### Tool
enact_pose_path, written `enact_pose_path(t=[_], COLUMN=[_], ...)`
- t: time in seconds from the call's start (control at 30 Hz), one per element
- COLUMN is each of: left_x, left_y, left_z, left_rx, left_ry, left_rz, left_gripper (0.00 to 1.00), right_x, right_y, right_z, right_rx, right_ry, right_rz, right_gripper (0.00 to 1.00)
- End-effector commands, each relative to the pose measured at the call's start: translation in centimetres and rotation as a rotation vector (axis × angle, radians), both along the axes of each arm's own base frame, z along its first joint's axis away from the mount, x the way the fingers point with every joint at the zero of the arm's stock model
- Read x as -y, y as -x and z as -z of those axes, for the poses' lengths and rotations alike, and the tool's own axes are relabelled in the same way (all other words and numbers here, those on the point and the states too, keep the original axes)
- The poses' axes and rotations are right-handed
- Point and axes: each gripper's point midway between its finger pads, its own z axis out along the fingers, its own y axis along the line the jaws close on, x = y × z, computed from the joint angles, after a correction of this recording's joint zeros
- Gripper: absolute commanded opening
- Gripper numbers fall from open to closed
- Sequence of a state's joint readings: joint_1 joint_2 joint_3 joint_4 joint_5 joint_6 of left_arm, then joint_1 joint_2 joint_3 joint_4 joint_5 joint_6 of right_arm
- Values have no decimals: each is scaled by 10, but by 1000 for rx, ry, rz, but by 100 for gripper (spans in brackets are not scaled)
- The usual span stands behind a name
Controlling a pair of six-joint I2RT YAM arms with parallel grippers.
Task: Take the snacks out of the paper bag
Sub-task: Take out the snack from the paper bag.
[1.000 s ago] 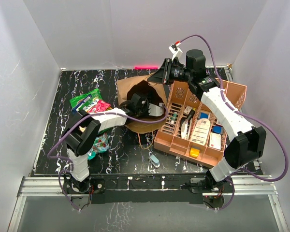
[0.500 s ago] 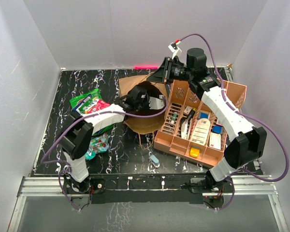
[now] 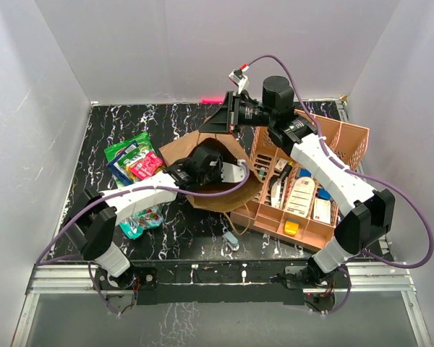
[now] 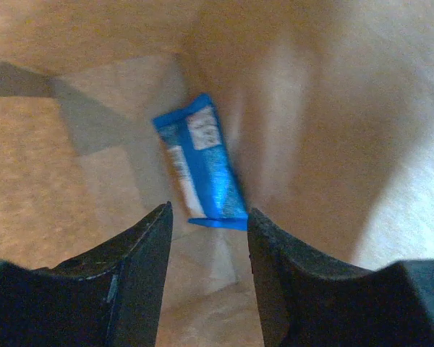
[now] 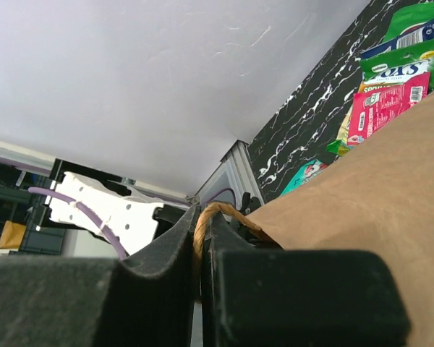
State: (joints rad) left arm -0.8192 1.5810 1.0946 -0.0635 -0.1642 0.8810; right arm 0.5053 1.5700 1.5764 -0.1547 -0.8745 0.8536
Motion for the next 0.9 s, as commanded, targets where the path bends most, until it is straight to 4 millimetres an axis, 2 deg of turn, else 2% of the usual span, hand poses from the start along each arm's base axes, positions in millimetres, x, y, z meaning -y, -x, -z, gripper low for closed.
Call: enact_pose_path(t=[0.0, 0.13, 0.23, 0.3, 0.5, 0.6, 0.67, 0.87], left_x=[-21, -18, -23, -25, -26, -30, -26, -17], left_y=[6, 5, -9, -11, 3, 3, 3, -26], left_z=[22, 28, 35, 39, 21, 25, 31, 44], left_rx=[-59, -73, -36, -39, 16, 25, 14, 75], left_ry=[-79, -70, -72, -78, 32, -2, -14, -62], left_rz=[-52, -52, -121, -146, -105, -100, -74, -115], left_gripper=[43, 40, 40, 39, 46, 46, 48, 54], right_x=[5, 4, 6, 8, 15, 17, 17, 22], right_y=[5, 2, 3, 3, -5, -2, 4, 16], right_z=[-51, -49, -50, -50, -49, -51, -50, -48], right_rx=[115, 114, 123, 129, 137, 137, 127, 114], right_ry=[-93, -90, -89, -84, -70, -74, -81, -82], right_rz=[-11, 0, 9, 19, 51, 32, 8, -1], right_gripper=[7, 7, 7, 7, 7, 7, 7, 7])
